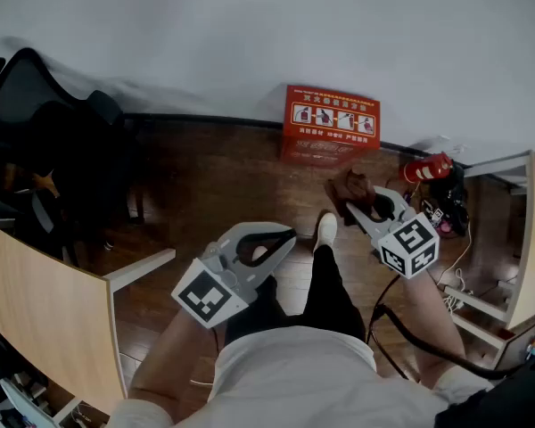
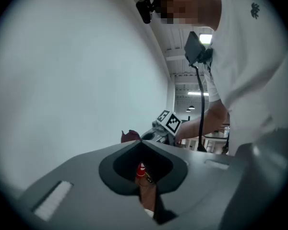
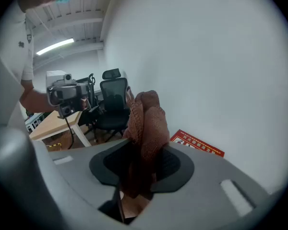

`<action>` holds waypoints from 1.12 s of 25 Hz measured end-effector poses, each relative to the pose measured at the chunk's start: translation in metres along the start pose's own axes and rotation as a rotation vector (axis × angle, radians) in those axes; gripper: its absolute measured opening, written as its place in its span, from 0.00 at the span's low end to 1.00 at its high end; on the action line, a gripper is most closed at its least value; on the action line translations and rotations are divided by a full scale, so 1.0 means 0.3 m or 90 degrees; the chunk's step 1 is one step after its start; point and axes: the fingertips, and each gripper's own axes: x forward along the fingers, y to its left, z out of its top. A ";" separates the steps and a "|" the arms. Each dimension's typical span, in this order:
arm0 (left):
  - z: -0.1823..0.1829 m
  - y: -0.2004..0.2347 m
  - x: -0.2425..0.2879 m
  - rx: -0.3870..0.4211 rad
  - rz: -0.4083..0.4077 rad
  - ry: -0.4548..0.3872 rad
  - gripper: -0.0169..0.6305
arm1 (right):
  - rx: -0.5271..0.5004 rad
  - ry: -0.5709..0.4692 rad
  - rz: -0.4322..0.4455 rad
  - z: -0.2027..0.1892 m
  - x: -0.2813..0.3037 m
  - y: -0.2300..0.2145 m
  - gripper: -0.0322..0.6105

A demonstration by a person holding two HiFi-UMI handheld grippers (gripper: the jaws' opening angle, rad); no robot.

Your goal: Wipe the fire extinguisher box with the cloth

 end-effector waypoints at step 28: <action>-0.312 0.423 0.979 -0.141 -0.053 0.049 0.03 | 0.156 0.085 -0.009 -0.456 0.743 -1.075 0.24</action>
